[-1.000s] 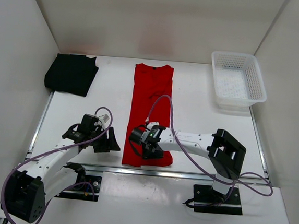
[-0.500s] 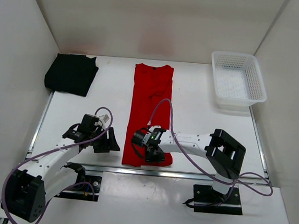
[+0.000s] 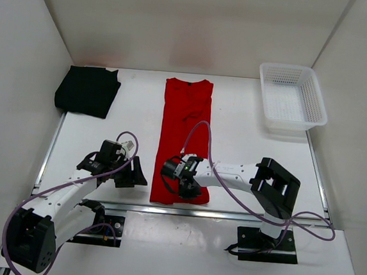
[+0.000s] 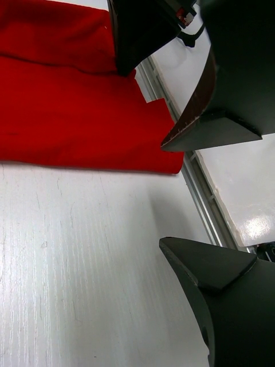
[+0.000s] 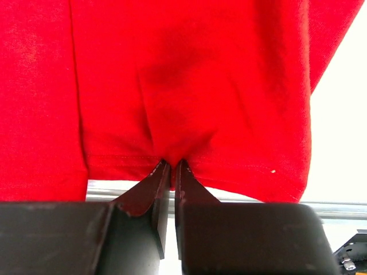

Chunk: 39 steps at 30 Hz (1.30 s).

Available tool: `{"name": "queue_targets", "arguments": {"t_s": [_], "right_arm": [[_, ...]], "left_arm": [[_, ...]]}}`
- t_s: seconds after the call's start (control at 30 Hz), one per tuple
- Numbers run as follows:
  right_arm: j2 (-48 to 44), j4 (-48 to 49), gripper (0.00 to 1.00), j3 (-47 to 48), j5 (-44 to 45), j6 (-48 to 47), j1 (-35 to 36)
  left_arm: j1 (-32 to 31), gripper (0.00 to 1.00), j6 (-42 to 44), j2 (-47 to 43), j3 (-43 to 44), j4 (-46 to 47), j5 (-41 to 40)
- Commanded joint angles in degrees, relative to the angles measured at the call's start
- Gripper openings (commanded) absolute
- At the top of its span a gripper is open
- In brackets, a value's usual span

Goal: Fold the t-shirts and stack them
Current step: Rotate the tshirt 90 degrees

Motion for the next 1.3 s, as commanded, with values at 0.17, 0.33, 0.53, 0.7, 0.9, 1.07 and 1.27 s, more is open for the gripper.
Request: {"name": "queue_targets", "arguments": {"t_s": [0.17, 0.33, 0.53, 0.7, 0.9, 1.07, 1.27], "right_arm": [[-3.2, -3.4, 0.0, 4.3, 2.3, 1.6, 0.6], [-3.2, -3.1, 0.0, 5.6, 2.0, 0.5, 1.6], [-1.9, -3.6, 0.04, 7.8, -0.3, -0.4, 2.3], [-2.1, -1.0, 0.13, 5.4, -2.6, -0.1, 1.5], [-2.2, 2.2, 0.26, 2.6, -3.1, -0.2, 0.1], [-0.8, -0.5, 0.3, 7.2, -1.1, -1.6, 0.7], [2.9, -2.4, 0.31, 11.1, -0.7, -3.5, 1.7]], "left_arm": [[-0.3, 0.72, 0.3, -0.1, 0.2, 0.9, -0.1], [-0.2, 0.72, 0.4, -0.2, 0.0, 1.0, 0.1], [-0.7, 0.72, 0.3, -0.1, 0.0, 0.9, 0.6], [-0.6, 0.72, 0.5, -0.3, -0.1, 1.1, 0.4], [-0.7, 0.72, 0.3, 0.0, -0.3, 1.1, 0.3], [-0.7, 0.72, 0.5, -0.1, -0.4, 1.2, 0.6], [-0.8, 0.72, 0.3, 0.1, -0.4, 1.2, 0.7]]}}
